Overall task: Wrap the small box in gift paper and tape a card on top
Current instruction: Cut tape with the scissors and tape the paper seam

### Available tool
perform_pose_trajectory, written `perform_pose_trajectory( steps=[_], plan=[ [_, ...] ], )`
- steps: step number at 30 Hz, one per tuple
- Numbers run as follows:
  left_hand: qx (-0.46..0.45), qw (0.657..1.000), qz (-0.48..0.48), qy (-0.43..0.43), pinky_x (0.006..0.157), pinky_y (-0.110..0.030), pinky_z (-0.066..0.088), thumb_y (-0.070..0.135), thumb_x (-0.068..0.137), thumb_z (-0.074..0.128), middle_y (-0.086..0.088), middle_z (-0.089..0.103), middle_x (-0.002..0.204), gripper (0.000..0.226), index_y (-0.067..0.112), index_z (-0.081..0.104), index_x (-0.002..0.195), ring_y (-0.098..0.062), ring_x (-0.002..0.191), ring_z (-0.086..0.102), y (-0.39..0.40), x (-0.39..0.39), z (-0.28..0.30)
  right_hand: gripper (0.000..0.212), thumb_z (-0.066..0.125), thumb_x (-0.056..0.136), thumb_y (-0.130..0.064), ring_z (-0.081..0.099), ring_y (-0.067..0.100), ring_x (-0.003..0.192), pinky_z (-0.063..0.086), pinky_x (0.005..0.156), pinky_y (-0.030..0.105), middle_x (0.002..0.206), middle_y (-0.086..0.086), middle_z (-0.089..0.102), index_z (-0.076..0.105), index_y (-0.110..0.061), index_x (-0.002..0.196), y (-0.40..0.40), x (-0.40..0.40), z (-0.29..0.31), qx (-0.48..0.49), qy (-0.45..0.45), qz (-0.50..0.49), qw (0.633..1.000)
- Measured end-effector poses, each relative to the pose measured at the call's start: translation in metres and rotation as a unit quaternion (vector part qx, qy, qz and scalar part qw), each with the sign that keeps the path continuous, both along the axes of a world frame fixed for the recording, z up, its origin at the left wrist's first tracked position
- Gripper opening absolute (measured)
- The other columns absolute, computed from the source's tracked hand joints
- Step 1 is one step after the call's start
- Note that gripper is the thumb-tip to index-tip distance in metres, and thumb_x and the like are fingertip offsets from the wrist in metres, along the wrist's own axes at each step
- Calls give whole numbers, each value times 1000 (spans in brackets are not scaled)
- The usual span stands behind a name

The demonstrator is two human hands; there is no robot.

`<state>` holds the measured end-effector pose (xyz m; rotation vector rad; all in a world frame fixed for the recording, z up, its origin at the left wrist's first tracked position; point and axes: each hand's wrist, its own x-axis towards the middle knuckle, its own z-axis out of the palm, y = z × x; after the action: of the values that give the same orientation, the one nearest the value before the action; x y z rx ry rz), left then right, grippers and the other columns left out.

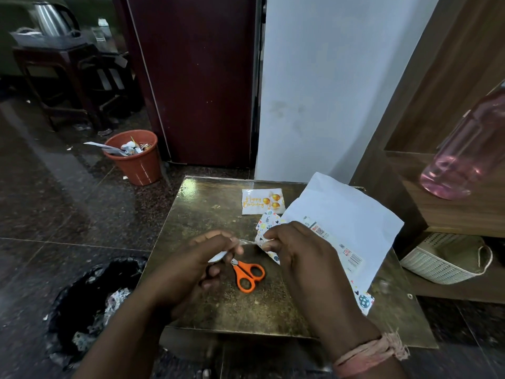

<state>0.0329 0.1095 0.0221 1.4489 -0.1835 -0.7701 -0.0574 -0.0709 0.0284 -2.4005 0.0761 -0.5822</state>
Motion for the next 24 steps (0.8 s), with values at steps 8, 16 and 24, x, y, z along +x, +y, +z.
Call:
perform_pose_trajectory(
  steps=[8,16,24],
  plan=[
    [16,996,92,-17,46,-25,23,29,92,64,-1,52,78,27,3,72,96,-8,53,36,9,14,-8,8,57,99,-25,62,17,97,45,77,32,102,-7,64,64,-25,96,23,3,-7,-26,145,-32,989],
    [27,991,103,-78,50,-24,23,37,77,69,5,56,73,31,13,78,93,-10,54,33,2,12,-14,17,56,99,-24,62,28,100,33,71,33,107,4,57,47,-25,86,52,5,-11,-59,270,-48,960],
    [23,982,152,-110,51,-26,25,21,97,60,1,55,76,21,11,77,90,-10,54,35,2,12,-13,29,59,95,-41,66,17,70,43,61,27,69,-2,64,64,-16,81,37,1,1,40,331,-49,942]
  ],
)
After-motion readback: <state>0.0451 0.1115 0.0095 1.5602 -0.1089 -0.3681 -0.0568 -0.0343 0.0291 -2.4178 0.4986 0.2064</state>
